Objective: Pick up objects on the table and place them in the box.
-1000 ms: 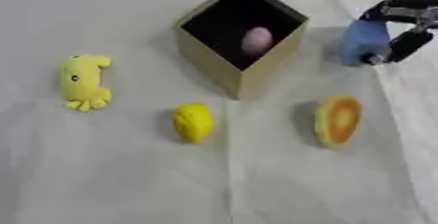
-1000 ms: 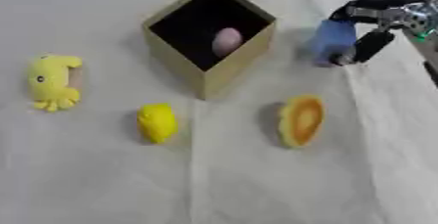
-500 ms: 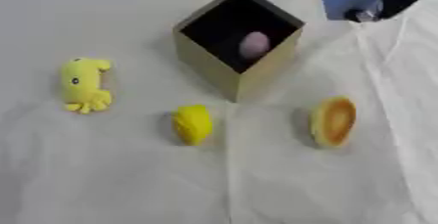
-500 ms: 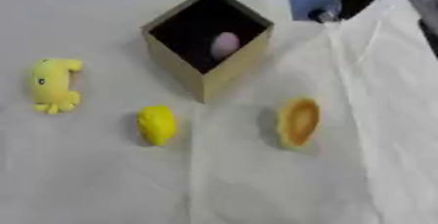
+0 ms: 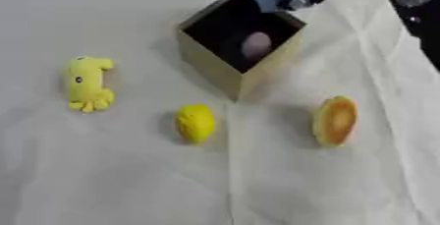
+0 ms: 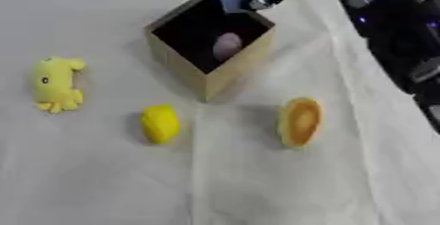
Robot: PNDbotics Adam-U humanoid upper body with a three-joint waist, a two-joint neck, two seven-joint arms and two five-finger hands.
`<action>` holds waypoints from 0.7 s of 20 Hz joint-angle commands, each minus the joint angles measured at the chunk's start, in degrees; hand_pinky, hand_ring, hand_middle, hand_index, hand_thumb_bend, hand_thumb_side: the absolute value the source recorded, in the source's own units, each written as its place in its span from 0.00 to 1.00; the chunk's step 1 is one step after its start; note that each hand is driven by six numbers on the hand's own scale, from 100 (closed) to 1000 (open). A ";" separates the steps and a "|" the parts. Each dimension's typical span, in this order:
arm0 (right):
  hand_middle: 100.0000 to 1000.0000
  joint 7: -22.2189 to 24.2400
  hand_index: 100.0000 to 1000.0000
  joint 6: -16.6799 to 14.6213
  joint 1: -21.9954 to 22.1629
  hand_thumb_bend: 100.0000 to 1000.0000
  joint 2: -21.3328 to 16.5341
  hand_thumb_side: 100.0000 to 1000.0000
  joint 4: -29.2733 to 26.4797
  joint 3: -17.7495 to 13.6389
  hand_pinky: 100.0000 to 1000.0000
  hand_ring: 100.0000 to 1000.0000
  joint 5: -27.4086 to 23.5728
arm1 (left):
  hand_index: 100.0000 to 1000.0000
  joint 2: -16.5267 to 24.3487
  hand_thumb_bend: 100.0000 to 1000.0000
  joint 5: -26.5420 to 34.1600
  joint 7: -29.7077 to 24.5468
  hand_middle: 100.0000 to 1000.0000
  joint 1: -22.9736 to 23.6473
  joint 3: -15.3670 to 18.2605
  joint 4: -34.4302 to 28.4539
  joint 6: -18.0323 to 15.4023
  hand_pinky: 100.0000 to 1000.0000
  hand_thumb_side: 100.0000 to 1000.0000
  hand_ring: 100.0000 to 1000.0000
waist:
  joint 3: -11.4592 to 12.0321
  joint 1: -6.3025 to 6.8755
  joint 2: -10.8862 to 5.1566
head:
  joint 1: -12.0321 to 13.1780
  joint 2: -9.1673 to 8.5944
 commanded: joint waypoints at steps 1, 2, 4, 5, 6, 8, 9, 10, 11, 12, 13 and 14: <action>0.57 0.32 0.75 -1.37 -1.75 0.17 1.82 0.15 3.29 -0.59 0.86 0.81 2.53 | 0.83 1.52 0.11 0.25 -0.41 0.64 -0.71 -0.09 -1.20 -0.13 0.86 0.73 0.63 | 0.39 0.13 -1.19 | -0.56 0.00; 0.58 0.19 0.75 -1.74 -1.73 0.18 2.36 0.15 4.45 -0.81 0.86 0.81 3.36 | 0.83 1.51 0.11 0.29 -0.45 0.64 -0.75 -0.10 -1.20 -0.13 0.86 0.74 0.63 | 0.54 0.09 -1.14 | -0.61 0.00; 0.59 -0.26 0.76 -2.44 -1.57 0.19 3.15 0.16 6.47 -1.25 0.86 0.81 4.91 | 0.83 1.46 0.11 0.35 -0.48 0.64 -0.76 -0.09 -1.20 -0.10 0.86 0.74 0.63 | 0.73 0.00 -1.04 | -0.65 -0.02; 0.60 -0.52 0.77 -2.81 -1.49 0.20 3.47 0.16 7.31 -1.42 0.86 0.82 5.58 | 0.83 1.42 0.11 0.38 -0.48 0.64 -0.76 -0.09 -1.20 -0.07 0.86 0.74 0.63 | 0.80 -0.06 -1.00 | -0.65 -0.05; 0.61 -0.78 0.78 -3.22 -1.43 0.21 3.77 0.17 8.02 -1.54 0.86 0.82 6.18 | 0.83 1.40 0.11 0.40 -0.49 0.64 -0.79 -0.10 -1.20 -0.06 0.86 0.74 0.63 | 0.84 -0.10 -0.96 | -0.64 -0.05; 0.70 -1.21 0.84 -4.08 -1.38 0.23 4.27 0.20 9.00 -1.72 0.87 0.87 7.02 | 0.83 1.37 0.11 0.42 -0.54 0.64 -0.85 -0.13 -1.20 -0.05 0.86 0.74 0.63 | 0.88 -0.15 -0.91 | -0.64 -0.02; 0.76 -1.39 0.88 -4.57 -1.37 0.26 4.48 0.23 9.30 -1.78 0.89 0.91 7.23 | 0.83 1.37 0.11 0.43 -0.56 0.64 -0.86 -0.13 -1.20 -0.05 0.86 0.74 0.63 | 0.90 -0.17 -0.90 | -0.64 0.00; 0.79 -1.51 0.89 -5.10 -1.37 0.25 4.62 0.24 9.51 -1.81 0.89 0.93 7.32 | 0.83 1.36 0.11 0.43 -0.57 0.64 -0.87 -0.12 -1.20 -0.04 0.86 0.74 0.63 | 0.90 -0.18 -0.90 | -0.65 0.00; 0.86 -1.59 0.91 -5.59 -1.36 0.26 4.71 0.25 9.63 -1.84 0.91 0.97 7.35 | 0.83 1.36 0.11 0.43 -0.57 0.64 -0.86 -0.12 -1.20 -0.03 0.86 0.74 0.63 | 0.89 -0.20 -0.90 | -0.64 -0.01; 0.88 -1.70 0.92 -6.04 -1.34 0.27 4.74 0.26 9.69 -1.87 0.92 0.99 7.36 | 0.83 1.35 0.11 0.43 -0.59 0.64 -0.86 -0.12 -1.20 -0.01 0.86 0.74 0.63 | 0.87 -0.22 -0.91 | -0.62 0.01; 0.89 -1.82 0.93 -6.37 -1.31 0.27 4.73 0.27 9.73 -1.90 0.93 1.00 7.38 | 0.83 1.35 0.11 0.43 -0.61 0.64 -0.86 -0.13 -1.20 0.02 0.86 0.74 0.63 | 0.86 -0.25 -0.92 | -0.59 0.01; 0.90 -1.95 0.93 -6.64 -1.28 0.27 4.72 0.27 9.76 -1.93 0.93 1.00 7.42 | 0.83 1.34 0.11 0.43 -0.63 0.64 -0.86 -0.13 -1.20 0.05 0.86 0.74 0.63 | 0.84 -0.27 -0.94 | -0.55 0.00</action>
